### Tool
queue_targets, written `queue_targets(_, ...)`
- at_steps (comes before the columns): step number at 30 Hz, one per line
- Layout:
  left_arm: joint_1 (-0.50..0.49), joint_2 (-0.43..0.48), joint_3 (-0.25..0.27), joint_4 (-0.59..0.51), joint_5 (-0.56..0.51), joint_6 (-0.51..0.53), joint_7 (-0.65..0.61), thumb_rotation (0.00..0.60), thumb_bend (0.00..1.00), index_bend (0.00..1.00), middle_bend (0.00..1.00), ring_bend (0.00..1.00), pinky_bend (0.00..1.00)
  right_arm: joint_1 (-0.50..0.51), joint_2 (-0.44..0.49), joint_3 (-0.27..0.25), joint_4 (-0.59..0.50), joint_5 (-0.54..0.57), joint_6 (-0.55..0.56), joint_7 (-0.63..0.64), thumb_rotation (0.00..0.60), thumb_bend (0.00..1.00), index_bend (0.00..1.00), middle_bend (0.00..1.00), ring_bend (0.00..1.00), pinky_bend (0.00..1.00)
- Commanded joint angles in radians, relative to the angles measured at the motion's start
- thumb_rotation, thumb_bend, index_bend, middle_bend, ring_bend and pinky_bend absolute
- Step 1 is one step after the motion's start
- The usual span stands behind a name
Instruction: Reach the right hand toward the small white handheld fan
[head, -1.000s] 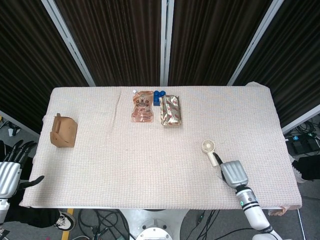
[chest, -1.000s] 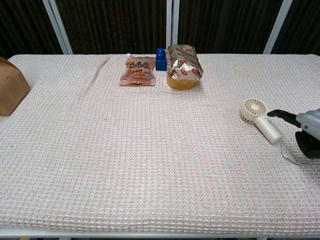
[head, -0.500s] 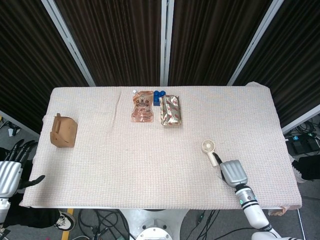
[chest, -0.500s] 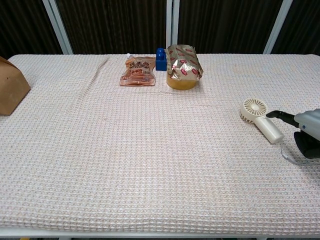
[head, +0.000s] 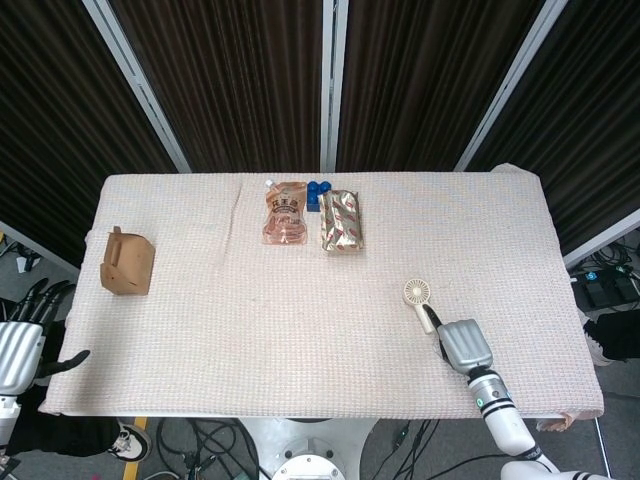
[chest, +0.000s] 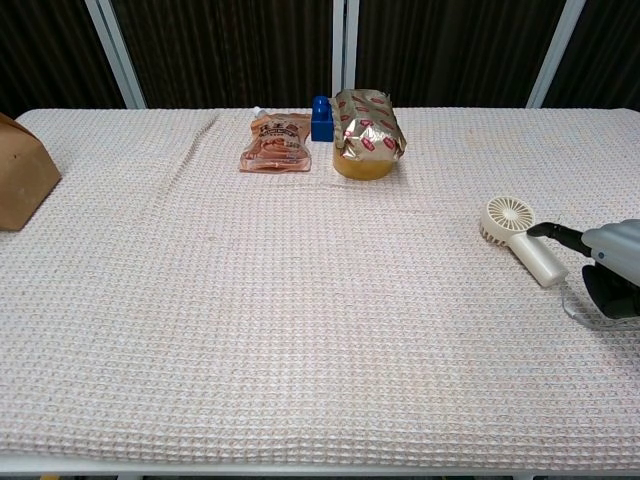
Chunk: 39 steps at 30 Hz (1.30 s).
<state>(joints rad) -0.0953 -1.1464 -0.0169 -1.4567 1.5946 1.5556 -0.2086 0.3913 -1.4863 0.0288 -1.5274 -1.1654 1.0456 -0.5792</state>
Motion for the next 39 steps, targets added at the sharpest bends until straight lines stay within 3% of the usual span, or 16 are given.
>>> queue_targets(1, 0.0, 0.0, 0.0, 0.001, 0.0, 0.0, -0.001, 0.6, 0.0, 0.12, 0.1, 0.01, 0.19, 0.002, 0.0, -0.003, 0.002, 0.008, -0.006, 0.005, 0.6, 0.95, 0.0, 0.95, 0.77, 0.66)
queue_targets(15, 0.001, 0.004, -0.001, -0.003, 0.0, 0.002, 0.003, 0.6, 0.0, 0.12, 0.1, 0.01, 0.2, 0.017, 0.016, -0.005, -0.005, 0.02, -0.04, 0.083, 0.6, 0.95, 0.0, 0.95, 0.77, 0.66)
queue_targets(26, 0.001, 0.004, -0.001, -0.007, 0.002, 0.006, 0.006, 0.6, 0.0, 0.12, 0.1, 0.01, 0.2, -0.06, 0.176, 0.018, -0.172, -0.186, 0.214, 0.222, 0.6, 0.95, 0.0, 0.95, 0.77, 0.66)
queue_targets(33, 0.003, 0.011, -0.001, -0.019, 0.004, 0.009, 0.018, 0.6, 0.0, 0.12, 0.1, 0.01, 0.2, -0.149, 0.244, 0.034, -0.131, -0.286, 0.417, 0.313, 0.6, 0.88, 0.03, 0.94, 0.74, 0.66)
queue_targets(36, 0.003, 0.013, 0.0, -0.027, 0.006, 0.009, 0.024, 0.6, 0.0, 0.12, 0.1, 0.01, 0.2, -0.187, 0.269, 0.039, -0.104, -0.285, 0.467, 0.366, 0.6, 0.76, 0.05, 0.89, 0.7, 0.64)
queue_targets(39, 0.003, 0.014, 0.001, -0.033, 0.008, 0.009, 0.029, 0.6, 0.0, 0.12, 0.1, 0.01, 0.2, -0.222, 0.283, 0.043, -0.06, -0.292, 0.516, 0.43, 0.6, 0.69, 0.05, 0.73, 0.56, 0.55)
